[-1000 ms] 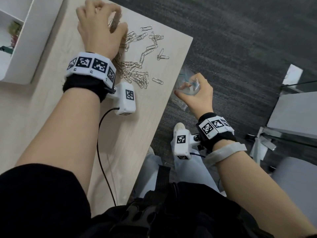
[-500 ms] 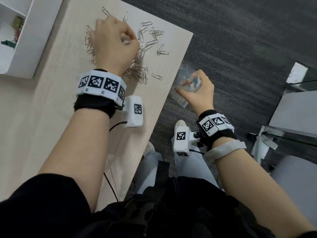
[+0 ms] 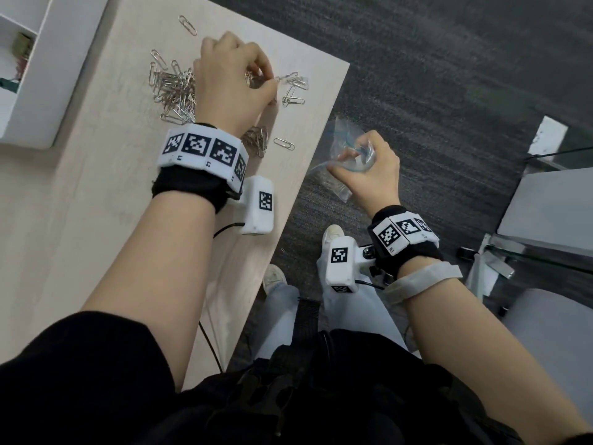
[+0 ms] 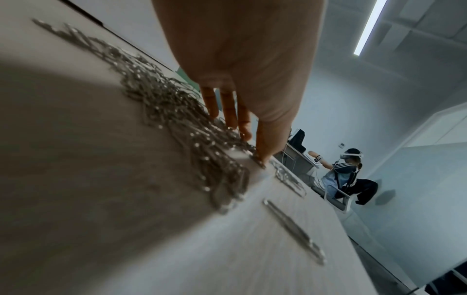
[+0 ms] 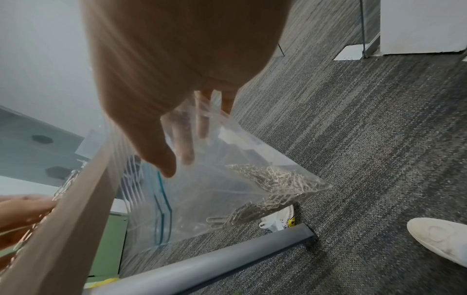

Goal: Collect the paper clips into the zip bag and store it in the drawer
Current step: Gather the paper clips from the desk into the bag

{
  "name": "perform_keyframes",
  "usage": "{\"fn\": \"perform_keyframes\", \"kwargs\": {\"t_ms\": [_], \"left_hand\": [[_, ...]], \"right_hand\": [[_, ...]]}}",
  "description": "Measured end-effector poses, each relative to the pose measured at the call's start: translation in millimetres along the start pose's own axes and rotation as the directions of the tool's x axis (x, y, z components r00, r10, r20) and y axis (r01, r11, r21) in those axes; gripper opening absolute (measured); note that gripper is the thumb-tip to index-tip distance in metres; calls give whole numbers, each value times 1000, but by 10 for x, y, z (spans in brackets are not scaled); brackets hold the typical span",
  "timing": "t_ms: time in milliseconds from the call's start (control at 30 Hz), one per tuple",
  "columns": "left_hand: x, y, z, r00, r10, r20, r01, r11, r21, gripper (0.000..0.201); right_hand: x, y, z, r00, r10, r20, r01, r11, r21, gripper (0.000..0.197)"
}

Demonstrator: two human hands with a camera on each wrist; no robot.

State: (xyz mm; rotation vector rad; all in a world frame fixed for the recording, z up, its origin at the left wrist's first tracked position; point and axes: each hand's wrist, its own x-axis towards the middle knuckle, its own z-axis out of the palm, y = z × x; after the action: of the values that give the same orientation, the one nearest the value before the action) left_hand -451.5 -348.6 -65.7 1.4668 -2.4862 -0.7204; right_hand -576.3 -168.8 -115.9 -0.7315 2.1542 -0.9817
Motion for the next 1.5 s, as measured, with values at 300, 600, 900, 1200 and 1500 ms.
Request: {"fn": "perform_keyframes", "kwargs": {"t_ms": [300, 600, 900, 1200, 1500], "left_hand": [[-25, -138, -129, 991, -67, -118, 69, 997, 16, 38], [3, -241, -112, 980, -185, 75, 172, 973, 155, 62], [-189, 4, -102, 960, -88, -264, 120, 987, 107, 35], [-114, 310, 195, 960, 280, 24, -276, 956, -98, 16], [-322, -39, 8, 980, 201, -11, -201, 980, -5, 18]], "right_hand": [[-10, -19, 6, 1000, -3, 16, 3, 1000, -1, 39], [-1, -53, -19, 1000, 3, 26, -4, 1000, 4, 44], [41, -42, -23, 1000, 13, 22, -13, 1000, -3, 38], [25, -26, -102, 1000, -17, 2, 17, 1000, 6, 36], [-42, -50, -37, 1000, 5, 24, -5, 1000, 1, 34]]}}
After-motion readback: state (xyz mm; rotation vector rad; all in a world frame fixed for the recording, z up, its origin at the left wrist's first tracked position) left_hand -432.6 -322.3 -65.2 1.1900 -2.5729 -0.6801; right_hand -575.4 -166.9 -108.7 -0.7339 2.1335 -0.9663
